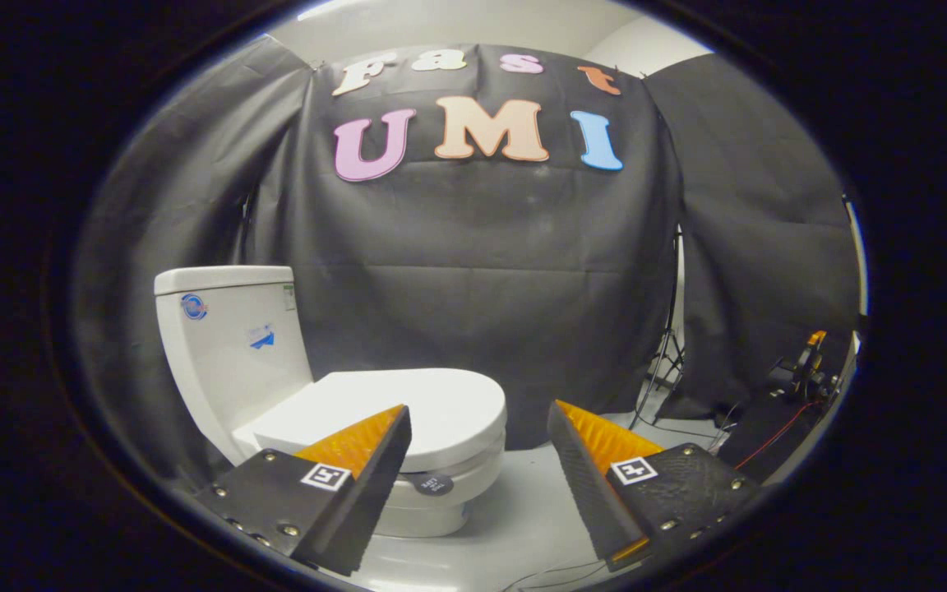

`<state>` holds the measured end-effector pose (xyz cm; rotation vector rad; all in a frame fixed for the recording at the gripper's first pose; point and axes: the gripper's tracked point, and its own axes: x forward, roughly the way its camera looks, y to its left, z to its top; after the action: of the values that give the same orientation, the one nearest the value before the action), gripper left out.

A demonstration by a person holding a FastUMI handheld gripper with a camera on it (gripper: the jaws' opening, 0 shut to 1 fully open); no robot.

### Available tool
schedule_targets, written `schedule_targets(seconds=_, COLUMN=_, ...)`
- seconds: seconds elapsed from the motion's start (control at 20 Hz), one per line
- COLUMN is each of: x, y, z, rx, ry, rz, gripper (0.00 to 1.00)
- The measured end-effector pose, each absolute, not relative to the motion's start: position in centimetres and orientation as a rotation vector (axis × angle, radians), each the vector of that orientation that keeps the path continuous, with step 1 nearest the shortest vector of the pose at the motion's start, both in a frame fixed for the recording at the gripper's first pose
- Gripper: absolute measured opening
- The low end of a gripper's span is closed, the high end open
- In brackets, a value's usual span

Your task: Open the toilet lid.

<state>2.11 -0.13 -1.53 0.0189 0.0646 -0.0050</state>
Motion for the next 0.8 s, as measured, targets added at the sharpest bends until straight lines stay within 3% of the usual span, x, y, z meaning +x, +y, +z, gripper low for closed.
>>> schedule_targets(seconds=0.4, x=5.8, y=1.9, z=-2.9, rx=0.095, ry=0.152, rz=0.043, gripper=0.99)
schedule_targets(seconds=0.8, x=8.7, y=3.5, z=-9.5, rx=0.346, ry=0.348, rz=0.028, gripper=0.99)
